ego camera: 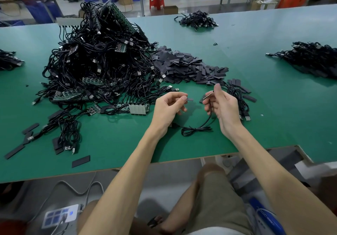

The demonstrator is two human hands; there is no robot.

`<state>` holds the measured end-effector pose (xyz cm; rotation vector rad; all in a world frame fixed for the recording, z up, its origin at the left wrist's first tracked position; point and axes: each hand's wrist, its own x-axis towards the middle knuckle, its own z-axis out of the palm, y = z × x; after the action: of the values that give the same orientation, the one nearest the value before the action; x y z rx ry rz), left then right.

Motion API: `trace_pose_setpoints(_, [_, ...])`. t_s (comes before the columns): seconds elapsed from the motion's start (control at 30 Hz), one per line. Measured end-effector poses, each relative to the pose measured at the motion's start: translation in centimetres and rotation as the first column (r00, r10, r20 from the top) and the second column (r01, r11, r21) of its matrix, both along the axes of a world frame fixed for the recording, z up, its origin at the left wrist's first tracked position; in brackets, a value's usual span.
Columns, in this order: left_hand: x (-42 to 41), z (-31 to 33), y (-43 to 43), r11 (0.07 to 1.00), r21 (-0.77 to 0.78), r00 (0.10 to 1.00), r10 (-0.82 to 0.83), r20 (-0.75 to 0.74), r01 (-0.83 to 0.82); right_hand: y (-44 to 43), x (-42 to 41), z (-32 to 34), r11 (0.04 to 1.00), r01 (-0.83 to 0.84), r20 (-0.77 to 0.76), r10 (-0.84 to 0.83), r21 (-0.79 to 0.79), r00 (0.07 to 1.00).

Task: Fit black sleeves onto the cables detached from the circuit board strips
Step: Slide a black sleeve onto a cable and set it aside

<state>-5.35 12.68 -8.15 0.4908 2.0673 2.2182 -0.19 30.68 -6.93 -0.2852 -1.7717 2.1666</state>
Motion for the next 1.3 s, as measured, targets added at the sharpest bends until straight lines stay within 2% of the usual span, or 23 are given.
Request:
trace_pose_setpoints(0.23, [0.12, 0.26, -0.15, 1.0, 0.02, 1.0, 0.0, 0.003, 0.0, 0.18, 0.14, -0.06, 0.995, -0.082, -0.034, 0.083, 0.054, 0.996])
trace_pose_setpoints(0.4, [0.2, 0.43, -0.46, 0.999, 0.053, 1.0, -0.01, 0.006, 0.01, -0.03, 0.25, -0.07, 0.978, -0.133, -0.032, 0.14, 0.161, 0.99])
trace_pose_setpoints(0.6, [0.18, 0.39, -0.44, 0.997, 0.067, 1.0, 0.027, 0.006, -0.027, -0.29, 0.15, -0.12, 0.964, -0.148, -0.035, 0.159, 0.22, 0.987])
trace_pose_setpoints(0.87, [0.32, 0.34, -0.24, 0.999, -0.03, 0.996, 0.039, -0.077, -0.041, -0.2, 0.07, -0.35, 0.958, -0.152, -0.031, 0.164, 0.245, 0.986])
trace_pose_setpoints(1.0, [0.34, 0.27, -0.22, 0.994, -0.055, 0.992, 0.088, -0.09, -0.094, -0.14, 0.09, -0.36, 0.97, -0.127, -0.045, 0.14, 0.206, 0.989])
trace_pose_setpoints(1.3, [0.46, 0.46, -0.07, 0.994, -0.11, 0.998, -0.024, -0.062, 0.017, -0.2, 0.03, -0.41, 0.952, -0.164, -0.027, 0.177, 0.257, 0.984])
